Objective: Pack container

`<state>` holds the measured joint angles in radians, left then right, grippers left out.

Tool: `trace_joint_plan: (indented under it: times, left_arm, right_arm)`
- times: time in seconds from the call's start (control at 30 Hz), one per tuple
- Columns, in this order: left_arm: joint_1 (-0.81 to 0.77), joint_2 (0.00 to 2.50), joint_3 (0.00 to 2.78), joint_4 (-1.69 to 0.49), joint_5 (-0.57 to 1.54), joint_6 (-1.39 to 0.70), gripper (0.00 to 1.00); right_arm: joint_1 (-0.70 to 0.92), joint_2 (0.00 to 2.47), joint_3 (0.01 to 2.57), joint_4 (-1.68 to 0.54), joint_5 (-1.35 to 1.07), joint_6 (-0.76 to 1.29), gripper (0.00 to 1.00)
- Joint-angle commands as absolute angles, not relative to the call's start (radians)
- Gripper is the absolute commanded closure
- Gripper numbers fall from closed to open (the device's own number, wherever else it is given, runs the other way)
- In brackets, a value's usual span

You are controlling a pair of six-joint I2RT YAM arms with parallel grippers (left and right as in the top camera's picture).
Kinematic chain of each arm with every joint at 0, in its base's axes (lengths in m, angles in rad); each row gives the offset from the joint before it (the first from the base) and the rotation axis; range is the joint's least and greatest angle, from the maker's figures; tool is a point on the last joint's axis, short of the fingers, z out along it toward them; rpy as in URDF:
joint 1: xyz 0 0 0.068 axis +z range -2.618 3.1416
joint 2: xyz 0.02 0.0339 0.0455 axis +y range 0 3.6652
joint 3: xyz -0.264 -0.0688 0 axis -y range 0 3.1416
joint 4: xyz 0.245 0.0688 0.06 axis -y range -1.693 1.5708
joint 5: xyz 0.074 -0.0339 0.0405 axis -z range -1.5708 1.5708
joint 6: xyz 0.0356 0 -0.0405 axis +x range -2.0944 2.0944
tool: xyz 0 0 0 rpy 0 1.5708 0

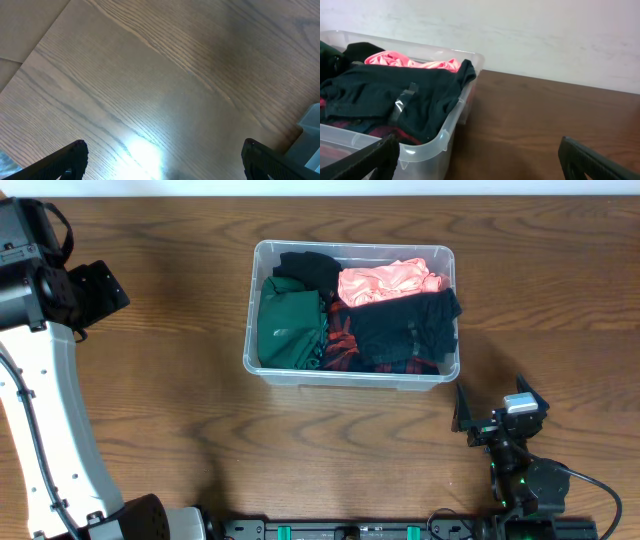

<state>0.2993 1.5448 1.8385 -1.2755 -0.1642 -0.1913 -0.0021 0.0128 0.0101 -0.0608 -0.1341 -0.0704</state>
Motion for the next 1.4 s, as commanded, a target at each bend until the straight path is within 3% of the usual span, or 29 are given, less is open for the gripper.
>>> trace_joint_plan:
  times: [0.0, 0.5, 0.67, 0.9, 1.17, 1.37]
  left_arm:
    - [0.303, 1.537, 1.837, -1.276, -0.169, -0.207, 0.02]
    - [0.308, 1.390, 1.837, -1.282, -0.242, -0.205, 0.02]
    - [0.290, 1.250, 1.816, -1.269, -0.095, -0.205, 0.02]
    - [0.199, 1.067, 1.641, -0.953, 0.148, -0.204, 0.02]
    - [0.028, 0.842, 1.242, -0.506, 0.172, -0.204, 0.02]
    - [-0.011, 0.685, 0.924, -0.253, 0.173, -0.204, 0.02]
  right_arm:
    - [-0.008, 0.006, 0.006, -0.063, -0.123, -0.084, 0.01]
    - [-0.008, 0.006, 0.006, -0.063, -0.123, -0.084, 0.01]
    - [-0.008, 0.006, 0.006, -0.063, -0.123, -0.084, 0.01]
    - [-0.008, 0.006, 0.006, -0.063, -0.123, -0.084, 0.01]
    - [-0.008, 0.006, 0.006, -0.063, -0.123, -0.084, 0.01]
    - [-0.008, 0.006, 0.006, -0.063, -0.123, -0.084, 0.01]
